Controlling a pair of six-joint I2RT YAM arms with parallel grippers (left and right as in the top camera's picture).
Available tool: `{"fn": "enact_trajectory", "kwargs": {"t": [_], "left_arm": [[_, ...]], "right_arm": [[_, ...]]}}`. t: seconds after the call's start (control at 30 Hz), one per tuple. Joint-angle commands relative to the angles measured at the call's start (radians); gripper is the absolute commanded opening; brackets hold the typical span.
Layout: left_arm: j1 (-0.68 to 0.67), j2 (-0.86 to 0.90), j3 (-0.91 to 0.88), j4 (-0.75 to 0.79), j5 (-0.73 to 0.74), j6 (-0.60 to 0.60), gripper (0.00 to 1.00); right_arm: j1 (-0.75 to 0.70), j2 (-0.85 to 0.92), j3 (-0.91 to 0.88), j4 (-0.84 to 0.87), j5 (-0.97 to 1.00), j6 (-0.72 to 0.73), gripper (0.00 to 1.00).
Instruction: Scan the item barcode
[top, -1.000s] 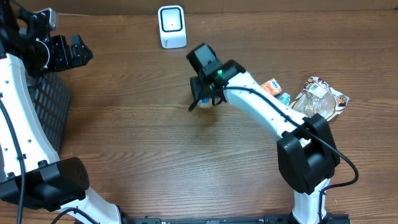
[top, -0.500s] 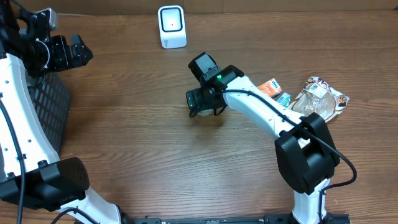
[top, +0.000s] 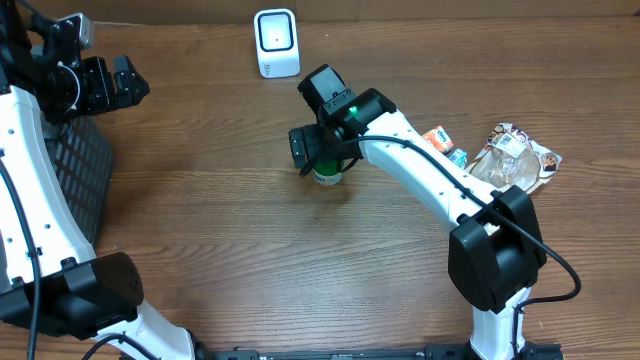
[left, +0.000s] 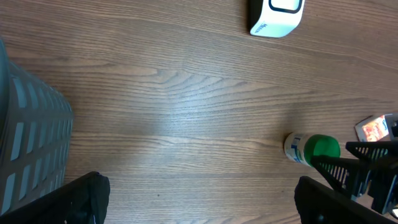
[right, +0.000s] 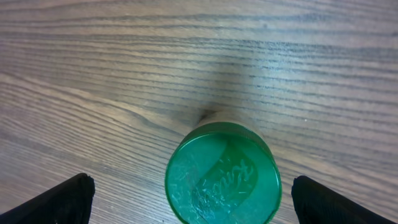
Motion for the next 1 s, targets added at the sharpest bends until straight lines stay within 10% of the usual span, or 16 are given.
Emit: {"fn": "enact_trajectory", "kwargs": {"t": [0.0,0.57,0.8,0.97], "left_arm": [[0.004,-0.019,0.02,-0.002,0.001,0.019,1.0],[0.004,-0.019,0.02,-0.002,0.001,0.019,1.0],[0.004,-0.019,0.02,-0.002,0.001,0.019,1.0],[0.004,-0.019,0.02,-0.002,0.001,0.019,1.0]], "right_arm": [[0.002,0.004,-0.029,0.004,-0.002,0.067,1.0],[0.002,0.068,-0.029,-0.001,0.082,0.066,0.48],[0.002,0.067,-0.025,-0.008,0.077,0.042,0.54],[0.009,0.067,-0.024,0.008,0.043,-0.333,0.6]]}}
